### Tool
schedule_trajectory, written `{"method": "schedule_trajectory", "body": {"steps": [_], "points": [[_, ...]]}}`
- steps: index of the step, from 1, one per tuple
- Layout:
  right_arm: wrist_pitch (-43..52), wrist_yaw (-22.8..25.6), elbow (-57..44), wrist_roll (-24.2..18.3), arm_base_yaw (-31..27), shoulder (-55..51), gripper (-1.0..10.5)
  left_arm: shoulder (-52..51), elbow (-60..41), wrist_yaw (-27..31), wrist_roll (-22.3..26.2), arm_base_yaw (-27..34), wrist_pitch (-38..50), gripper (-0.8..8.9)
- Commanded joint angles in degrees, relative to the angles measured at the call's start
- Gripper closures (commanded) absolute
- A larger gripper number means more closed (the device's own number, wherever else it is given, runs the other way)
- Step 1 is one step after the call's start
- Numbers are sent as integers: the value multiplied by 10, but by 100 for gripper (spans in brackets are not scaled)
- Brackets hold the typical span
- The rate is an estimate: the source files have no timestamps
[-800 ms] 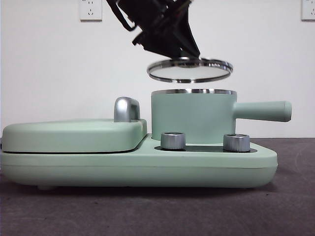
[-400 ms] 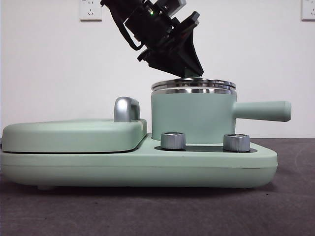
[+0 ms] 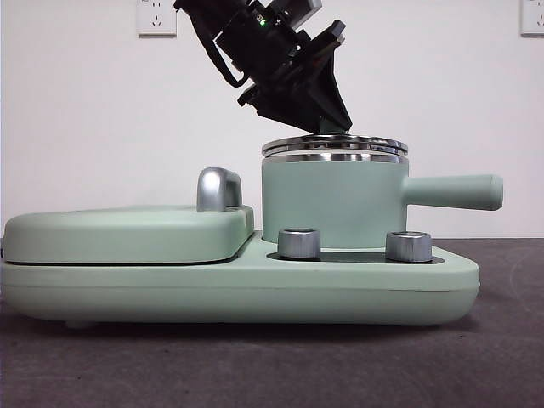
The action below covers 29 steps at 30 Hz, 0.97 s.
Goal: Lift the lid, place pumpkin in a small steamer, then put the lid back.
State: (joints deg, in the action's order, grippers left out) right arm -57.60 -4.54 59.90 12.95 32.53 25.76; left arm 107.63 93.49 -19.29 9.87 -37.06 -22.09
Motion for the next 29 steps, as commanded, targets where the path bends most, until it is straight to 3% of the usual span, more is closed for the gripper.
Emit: {"method": "schedule_trajectory", "body": {"steps": [1, 15, 25, 27, 29], "points": [[5, 0, 5, 14, 3, 3, 451, 4, 18, -2, 10, -7, 5, 701], [6, 0, 5, 28, 3, 3, 451, 20, 18, -2, 78, -8, -15, 701], [6, 0, 5, 31, 3, 3, 451, 32, 18, -2, 75, -9, -37, 693], [6, 0, 5, 31, 3, 3, 451, 32, 22, -2, 71, -8, -37, 676], [5, 0, 5, 31, 3, 3, 451, 30, 30, -2, 57, -5, -39, 594]]}}
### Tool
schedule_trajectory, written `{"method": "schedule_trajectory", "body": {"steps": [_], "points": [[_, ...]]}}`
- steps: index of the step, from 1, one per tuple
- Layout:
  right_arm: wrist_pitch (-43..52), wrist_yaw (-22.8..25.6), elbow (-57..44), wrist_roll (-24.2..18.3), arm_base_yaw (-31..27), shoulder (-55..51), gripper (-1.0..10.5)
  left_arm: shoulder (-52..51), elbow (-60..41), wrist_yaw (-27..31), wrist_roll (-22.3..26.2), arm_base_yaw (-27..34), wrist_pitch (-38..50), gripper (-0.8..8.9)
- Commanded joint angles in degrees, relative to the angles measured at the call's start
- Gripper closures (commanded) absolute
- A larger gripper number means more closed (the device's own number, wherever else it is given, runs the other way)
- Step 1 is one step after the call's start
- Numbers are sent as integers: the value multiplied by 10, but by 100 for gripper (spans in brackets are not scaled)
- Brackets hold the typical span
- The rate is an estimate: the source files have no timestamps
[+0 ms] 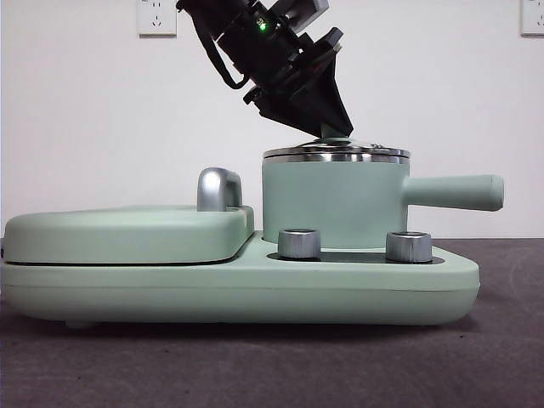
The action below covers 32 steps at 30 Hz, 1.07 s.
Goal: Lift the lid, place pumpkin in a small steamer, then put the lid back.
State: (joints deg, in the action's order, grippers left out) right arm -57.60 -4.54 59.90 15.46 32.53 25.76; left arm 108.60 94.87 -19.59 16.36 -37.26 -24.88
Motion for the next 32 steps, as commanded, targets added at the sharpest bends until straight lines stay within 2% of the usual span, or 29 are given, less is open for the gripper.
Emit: {"method": "schedule_trajectory", "body": {"steps": [1, 3, 7, 11, 12, 27, 32], "points": [[5, 0, 5, 6, 3, 3, 451, 18, 19, 1, -15, -1, -10, 544], [5, 0, 5, 6, 3, 3, 451, 10, 24, 1, -28, 2, -9, 437], [5, 1, 5, 6, 3, 3, 451, -16, 33, 1, -44, 8, -19, 383], [6, 1, 5, 6, 3, 3, 451, -63, 33, 1, -56, 15, -63, 203], [6, 1, 5, 6, 3, 3, 451, -78, 33, 1, -56, 17, -83, 184], [6, -2, 5, 6, 3, 3, 451, -313, 31, 1, -102, 29, -400, 206], [6, -17, 5, 6, 3, 3, 451, -382, 24, 1, -115, 29, -461, 303]]}}
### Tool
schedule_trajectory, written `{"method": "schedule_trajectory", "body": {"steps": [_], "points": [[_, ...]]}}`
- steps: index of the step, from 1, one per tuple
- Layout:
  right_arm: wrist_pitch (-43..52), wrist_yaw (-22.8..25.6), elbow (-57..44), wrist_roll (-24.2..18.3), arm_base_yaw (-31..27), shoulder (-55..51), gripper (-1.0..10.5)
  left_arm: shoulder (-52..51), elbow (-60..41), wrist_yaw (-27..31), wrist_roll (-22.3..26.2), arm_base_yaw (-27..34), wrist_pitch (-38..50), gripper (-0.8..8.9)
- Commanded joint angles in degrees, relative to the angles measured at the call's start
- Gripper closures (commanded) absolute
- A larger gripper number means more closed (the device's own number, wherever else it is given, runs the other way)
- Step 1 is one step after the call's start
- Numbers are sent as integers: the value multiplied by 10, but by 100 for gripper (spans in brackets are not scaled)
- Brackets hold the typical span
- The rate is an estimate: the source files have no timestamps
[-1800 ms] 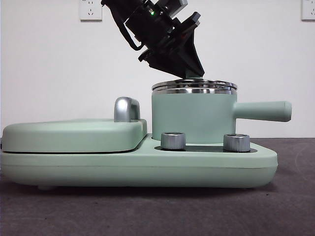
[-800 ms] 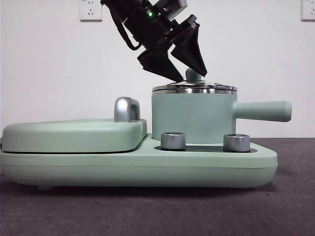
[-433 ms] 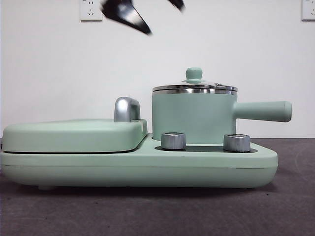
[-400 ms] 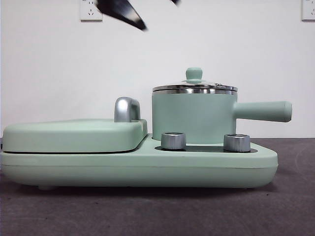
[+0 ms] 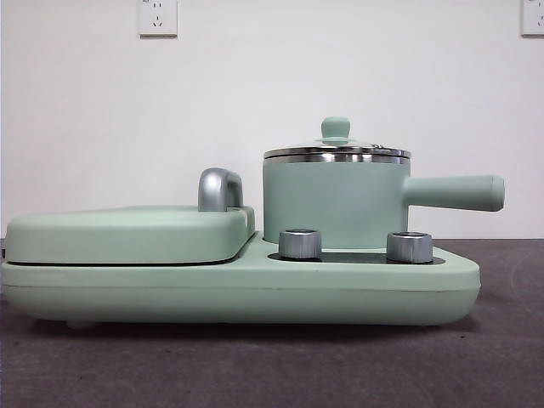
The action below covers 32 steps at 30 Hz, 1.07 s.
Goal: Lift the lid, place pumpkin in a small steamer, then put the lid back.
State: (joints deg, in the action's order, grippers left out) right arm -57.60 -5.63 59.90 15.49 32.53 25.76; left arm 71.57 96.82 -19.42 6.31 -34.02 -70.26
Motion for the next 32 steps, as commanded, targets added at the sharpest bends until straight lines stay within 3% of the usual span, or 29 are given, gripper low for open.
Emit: {"method": "schedule_trajectory", "body": {"steps": [1, 9, 19, 26, 27, 28, 29, 30, 32], "points": [[6, -8, 5, 6, 3, 3, 451, -25, 2, -1, -19, -4, -14, 315], [10, -37, 5, -1, 3, 3, 451, -173, -95, 0, -58, -4, -2, 320], [21, -65, 5, -14, 3, 3, 451, -391, -372, 21, -145, -4, 201, 359], [19, -64, 5, -53, 3, 3, 454, -420, -444, 30, -174, -4, 253, 363], [19, -64, 5, -58, 3, 4, 488, -418, -444, 30, -179, -4, 255, 395], [19, -64, 5, -59, 3, 4, 617, -416, -444, 30, -181, -4, 259, 501], [18, -64, 5, -61, 3, 4, 868, -416, -444, 30, -180, -4, 262, 634], [19, -64, 5, -66, 3, 4, 956, -416, -444, 30, -180, -4, 264, 774], [20, -59, 5, -68, 3, 4, 920, -416, -444, 30, -181, -4, 270, 780]]}}
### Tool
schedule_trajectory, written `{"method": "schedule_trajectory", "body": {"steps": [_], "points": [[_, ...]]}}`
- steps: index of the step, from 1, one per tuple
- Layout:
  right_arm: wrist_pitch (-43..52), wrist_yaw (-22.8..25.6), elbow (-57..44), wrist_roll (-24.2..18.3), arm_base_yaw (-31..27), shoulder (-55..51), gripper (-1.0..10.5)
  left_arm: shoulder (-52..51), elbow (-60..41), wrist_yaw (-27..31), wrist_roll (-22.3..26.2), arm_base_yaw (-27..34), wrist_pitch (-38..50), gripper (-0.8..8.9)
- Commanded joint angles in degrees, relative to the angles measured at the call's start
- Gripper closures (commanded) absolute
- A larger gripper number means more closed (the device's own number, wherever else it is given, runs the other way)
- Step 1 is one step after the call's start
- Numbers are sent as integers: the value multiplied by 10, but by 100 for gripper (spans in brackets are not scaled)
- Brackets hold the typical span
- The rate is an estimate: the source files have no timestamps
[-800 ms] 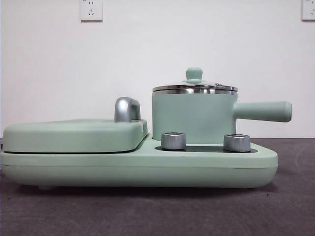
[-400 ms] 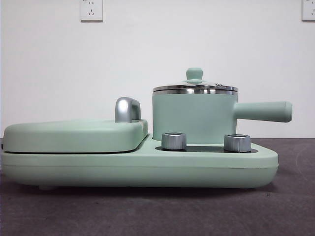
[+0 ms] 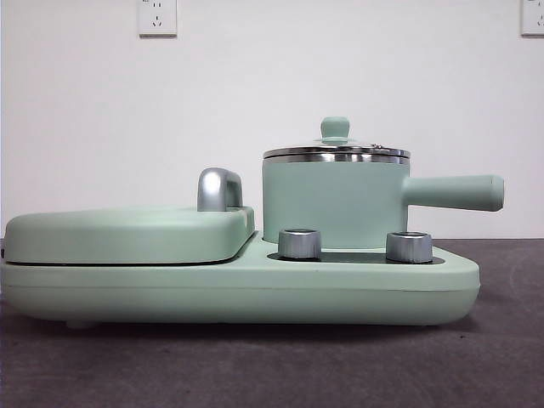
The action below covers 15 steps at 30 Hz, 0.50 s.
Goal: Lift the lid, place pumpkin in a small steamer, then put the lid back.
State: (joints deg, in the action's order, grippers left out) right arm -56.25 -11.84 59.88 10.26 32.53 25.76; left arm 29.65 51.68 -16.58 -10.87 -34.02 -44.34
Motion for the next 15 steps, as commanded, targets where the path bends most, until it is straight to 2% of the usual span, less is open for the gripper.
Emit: {"method": "schedule_trajectory", "body": {"steps": [1, 12, 15], "points": [[5, 2, 5, -13, 3, 4, 919, 3, 8, 1, -12, -4, 12, 781], [5, -2, 5, -13, 3, 3, 919, 2, 8, 1, -12, -4, 23, 781], [5, -1, 5, -13, 3, 3, 919, -11, -16, 1, -12, -1, 62, 781]]}}
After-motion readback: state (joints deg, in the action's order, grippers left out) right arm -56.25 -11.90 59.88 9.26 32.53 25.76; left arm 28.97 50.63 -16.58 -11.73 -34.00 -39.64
